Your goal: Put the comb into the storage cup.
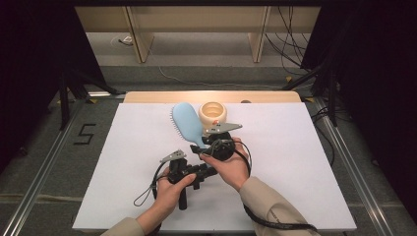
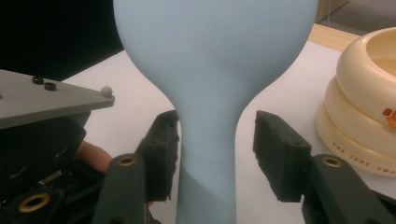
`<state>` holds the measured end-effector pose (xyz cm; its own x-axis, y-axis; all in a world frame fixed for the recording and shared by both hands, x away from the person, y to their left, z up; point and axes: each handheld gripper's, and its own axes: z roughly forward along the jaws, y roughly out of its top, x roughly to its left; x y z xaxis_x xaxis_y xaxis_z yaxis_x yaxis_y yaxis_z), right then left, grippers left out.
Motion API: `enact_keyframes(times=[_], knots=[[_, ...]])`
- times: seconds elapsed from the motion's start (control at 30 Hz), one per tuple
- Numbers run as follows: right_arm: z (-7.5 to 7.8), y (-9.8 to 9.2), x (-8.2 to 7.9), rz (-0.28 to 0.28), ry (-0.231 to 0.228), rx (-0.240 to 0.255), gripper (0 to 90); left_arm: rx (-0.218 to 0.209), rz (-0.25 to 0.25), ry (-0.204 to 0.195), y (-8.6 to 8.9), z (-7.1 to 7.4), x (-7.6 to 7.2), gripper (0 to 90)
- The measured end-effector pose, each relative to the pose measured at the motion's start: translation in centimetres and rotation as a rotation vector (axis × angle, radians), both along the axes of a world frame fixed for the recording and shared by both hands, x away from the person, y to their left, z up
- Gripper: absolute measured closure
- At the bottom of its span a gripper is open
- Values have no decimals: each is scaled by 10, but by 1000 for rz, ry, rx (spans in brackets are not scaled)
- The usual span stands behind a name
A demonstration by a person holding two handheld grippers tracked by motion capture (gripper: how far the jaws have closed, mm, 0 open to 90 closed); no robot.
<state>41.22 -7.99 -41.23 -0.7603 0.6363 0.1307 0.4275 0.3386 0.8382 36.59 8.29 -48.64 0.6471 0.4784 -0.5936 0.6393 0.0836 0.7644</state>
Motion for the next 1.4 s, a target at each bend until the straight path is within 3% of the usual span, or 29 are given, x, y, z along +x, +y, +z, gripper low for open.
enact_keyframes(times=[0.37,0.47,0.77,1.4], knots=[[3,-1,2,16,19,0,204,2,4,9,0,-1,1,604],[5,-3,2,22,14,2,171,-2,2,10,0,-1,1,604],[15,-7,2,30,13,-6,112,-5,5,11,1,-1,1,604],[35,-19,0,21,-21,26,98,-6,3,15,0,-2,1,604]])
